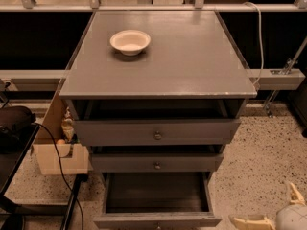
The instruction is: Close bottom drawer
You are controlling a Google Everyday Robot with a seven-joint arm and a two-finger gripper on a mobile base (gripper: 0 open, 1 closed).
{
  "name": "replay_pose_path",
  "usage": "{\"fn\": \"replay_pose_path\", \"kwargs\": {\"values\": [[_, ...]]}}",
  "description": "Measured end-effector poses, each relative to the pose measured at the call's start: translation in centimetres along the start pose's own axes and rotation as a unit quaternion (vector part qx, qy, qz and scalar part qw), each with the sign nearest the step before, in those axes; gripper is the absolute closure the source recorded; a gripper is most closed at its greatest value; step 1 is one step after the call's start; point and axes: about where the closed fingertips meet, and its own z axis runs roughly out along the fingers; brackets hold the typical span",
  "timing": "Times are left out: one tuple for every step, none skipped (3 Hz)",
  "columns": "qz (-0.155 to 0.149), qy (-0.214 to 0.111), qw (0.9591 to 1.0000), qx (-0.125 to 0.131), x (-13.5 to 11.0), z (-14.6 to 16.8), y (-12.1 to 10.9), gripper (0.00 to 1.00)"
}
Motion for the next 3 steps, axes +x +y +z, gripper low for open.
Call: {"fn": "replay_pose_path", "kwargs": {"values": [[0.021,-0.049,0.9982,0.025,1.2,1.3,-1.2,0.0],[0.027,-0.116,0.9922,0.037,2.9,2.7,-2.5,0.0],[0.068,-0.169,0.9832,0.008,5.8,4.9,-2.8,0.0]]}}
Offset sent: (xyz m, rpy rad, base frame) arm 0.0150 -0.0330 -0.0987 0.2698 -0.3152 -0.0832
